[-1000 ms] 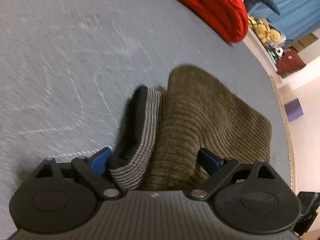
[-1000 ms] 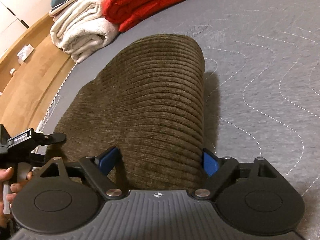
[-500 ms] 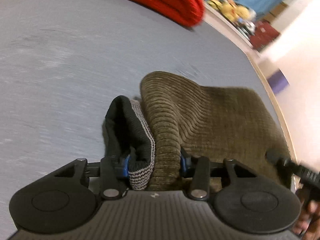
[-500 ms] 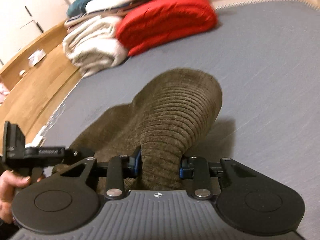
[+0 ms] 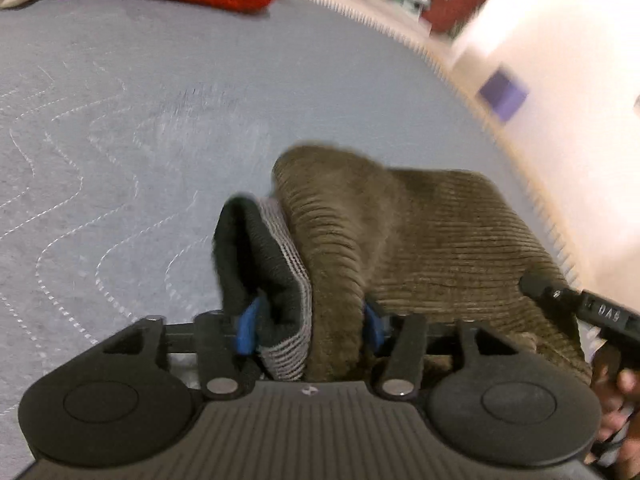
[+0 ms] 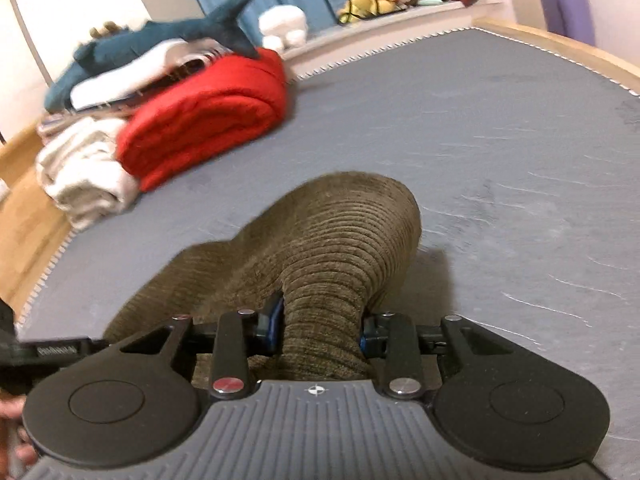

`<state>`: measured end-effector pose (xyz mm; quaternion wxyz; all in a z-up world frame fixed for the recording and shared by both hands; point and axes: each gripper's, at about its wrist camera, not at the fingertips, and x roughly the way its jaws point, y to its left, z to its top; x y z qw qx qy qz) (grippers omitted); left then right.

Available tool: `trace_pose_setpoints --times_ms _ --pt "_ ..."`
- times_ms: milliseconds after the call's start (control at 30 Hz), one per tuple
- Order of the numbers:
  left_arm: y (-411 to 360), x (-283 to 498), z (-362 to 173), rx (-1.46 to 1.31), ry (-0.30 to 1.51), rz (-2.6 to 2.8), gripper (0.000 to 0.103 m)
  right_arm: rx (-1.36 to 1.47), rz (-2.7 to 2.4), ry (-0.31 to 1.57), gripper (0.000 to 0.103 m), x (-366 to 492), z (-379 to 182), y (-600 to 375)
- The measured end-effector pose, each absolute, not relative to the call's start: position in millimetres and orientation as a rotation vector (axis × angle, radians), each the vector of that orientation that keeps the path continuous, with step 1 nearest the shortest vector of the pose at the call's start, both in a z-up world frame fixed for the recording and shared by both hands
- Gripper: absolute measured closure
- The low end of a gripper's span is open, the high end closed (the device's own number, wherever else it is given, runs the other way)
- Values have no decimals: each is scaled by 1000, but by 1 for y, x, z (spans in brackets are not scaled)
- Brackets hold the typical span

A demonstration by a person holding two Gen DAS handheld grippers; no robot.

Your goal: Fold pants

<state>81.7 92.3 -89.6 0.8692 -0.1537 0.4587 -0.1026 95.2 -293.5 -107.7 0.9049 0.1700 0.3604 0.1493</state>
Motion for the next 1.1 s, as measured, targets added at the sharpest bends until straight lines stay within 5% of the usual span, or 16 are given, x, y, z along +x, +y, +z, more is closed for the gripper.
trace_pose_setpoints --times_ms 133,267,367,600,833,1000,1100 --pt "91 77 -75 -253 916 -202 32 330 250 867 54 94 -141 -308" --pt "84 57 -53 -88 797 -202 32 193 233 760 45 72 -130 -310" --pt "77 43 -46 -39 744 -264 52 150 261 685 45 59 -115 -308" --pt "32 17 -51 144 694 -481 71 28 456 684 45 41 -118 -267" --pt "-1 13 -102 345 952 -679 73 -163 643 764 49 21 -123 -231" --pt "4 16 -92 299 920 -701 72 -328 713 770 49 8 -124 -219" --pt "26 32 -67 119 800 -622 58 -251 706 780 51 15 -114 -227"
